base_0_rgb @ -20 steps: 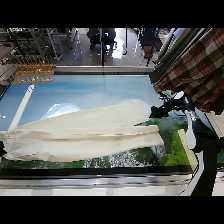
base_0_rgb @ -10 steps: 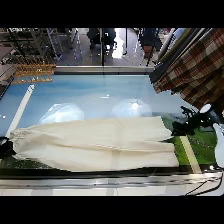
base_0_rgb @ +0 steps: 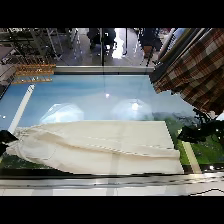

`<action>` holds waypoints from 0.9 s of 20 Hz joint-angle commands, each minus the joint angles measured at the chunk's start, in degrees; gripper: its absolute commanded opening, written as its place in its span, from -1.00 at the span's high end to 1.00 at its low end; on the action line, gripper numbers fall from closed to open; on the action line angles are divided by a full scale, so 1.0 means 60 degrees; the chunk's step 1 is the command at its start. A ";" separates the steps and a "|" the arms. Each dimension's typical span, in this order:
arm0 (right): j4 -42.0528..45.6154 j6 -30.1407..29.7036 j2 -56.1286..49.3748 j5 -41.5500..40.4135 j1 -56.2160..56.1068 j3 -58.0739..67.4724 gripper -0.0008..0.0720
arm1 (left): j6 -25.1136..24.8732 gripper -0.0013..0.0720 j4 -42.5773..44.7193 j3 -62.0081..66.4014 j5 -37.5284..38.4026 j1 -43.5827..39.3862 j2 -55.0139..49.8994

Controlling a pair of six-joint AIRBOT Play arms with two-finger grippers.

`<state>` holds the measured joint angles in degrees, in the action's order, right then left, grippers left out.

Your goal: Fold the clothes and pants, and hang the long-sleeved shirts on hangers.

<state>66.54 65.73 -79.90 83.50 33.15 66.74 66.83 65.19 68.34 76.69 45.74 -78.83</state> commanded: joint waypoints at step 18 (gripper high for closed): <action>0.0430 0.0532 0.0874 0.0452 0.1661 -0.2954 -0.33 | -0.1140 -0.97 -0.1453 0.1217 -0.2929 0.0022 -0.2138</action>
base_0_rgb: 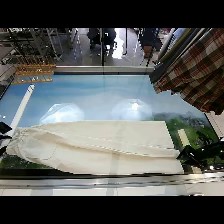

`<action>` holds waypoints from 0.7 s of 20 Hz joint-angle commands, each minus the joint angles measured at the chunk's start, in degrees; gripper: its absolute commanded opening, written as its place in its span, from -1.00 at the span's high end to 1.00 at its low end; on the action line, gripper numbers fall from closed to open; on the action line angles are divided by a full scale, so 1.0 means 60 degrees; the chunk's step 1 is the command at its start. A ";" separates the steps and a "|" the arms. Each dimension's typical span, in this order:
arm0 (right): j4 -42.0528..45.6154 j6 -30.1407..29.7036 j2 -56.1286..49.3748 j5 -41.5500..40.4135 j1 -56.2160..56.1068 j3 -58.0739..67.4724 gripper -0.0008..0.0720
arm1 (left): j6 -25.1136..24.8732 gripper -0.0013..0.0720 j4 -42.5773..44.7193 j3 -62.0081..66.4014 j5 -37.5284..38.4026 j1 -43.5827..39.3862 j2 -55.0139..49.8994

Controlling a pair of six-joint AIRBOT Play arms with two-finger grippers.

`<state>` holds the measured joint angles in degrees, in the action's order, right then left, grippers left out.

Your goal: Fold the clothes and pants, and hang the long-sleeved shirts on hangers.

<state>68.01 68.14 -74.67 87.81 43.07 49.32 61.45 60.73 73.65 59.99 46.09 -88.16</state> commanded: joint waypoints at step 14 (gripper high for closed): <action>0.0186 0.1217 -0.0004 -0.1392 -0.0007 -0.0051 -0.28 | -0.3075 -0.95 -0.1209 0.0798 0.1621 -0.0743 -0.1545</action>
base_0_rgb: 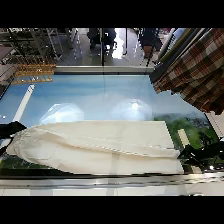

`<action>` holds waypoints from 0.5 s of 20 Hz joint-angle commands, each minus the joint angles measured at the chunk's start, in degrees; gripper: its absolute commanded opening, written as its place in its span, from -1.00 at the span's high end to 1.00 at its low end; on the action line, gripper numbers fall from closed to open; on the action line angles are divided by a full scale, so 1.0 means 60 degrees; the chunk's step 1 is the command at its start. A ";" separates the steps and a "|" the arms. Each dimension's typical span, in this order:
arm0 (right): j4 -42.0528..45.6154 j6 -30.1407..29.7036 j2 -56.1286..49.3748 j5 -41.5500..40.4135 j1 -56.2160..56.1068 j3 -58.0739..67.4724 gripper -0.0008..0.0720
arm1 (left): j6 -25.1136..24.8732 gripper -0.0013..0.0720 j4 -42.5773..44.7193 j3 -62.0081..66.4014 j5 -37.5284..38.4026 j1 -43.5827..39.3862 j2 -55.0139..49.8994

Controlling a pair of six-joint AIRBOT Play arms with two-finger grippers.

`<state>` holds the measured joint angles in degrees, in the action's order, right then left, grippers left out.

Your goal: Fold the clothes and pants, and hang the long-sleeved shirts on hangers.

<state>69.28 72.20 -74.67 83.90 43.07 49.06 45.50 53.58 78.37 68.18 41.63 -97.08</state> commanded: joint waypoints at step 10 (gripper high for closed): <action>-0.0474 0.0197 -0.0423 -0.1912 -0.1049 -0.0004 -0.28 | -0.0415 -0.88 -0.0018 0.0011 0.0444 -0.0026 -0.0237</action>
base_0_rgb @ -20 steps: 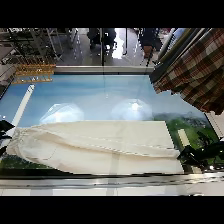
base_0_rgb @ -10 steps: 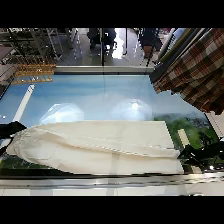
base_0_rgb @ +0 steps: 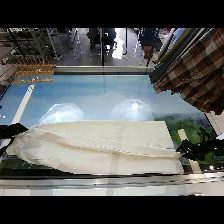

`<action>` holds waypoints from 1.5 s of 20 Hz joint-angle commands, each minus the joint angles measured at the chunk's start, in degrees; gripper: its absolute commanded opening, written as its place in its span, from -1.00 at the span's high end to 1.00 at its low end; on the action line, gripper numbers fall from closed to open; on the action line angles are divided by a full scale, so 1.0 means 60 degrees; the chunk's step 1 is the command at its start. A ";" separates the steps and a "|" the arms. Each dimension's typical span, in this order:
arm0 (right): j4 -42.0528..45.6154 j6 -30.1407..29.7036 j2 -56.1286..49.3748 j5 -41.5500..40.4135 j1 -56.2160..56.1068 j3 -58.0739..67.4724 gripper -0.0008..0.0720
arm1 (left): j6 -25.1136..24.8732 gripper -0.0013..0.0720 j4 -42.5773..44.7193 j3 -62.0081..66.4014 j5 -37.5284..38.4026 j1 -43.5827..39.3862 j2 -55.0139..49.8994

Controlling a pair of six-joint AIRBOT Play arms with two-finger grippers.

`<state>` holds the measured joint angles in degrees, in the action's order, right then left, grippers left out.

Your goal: Fold the clothes and pants, and hang the long-sleeved shirts on hangers.

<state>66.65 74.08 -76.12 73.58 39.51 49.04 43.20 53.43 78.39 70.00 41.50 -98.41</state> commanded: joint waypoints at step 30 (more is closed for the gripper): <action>-0.0685 0.0342 0.1439 -0.0911 -0.1617 0.2171 0.91 | 0.1410 0.91 -0.2364 0.2004 0.1351 0.2517 0.0809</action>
<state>62.67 74.13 -62.39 76.16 33.12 59.79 48.71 41.36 89.80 82.21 55.68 -92.09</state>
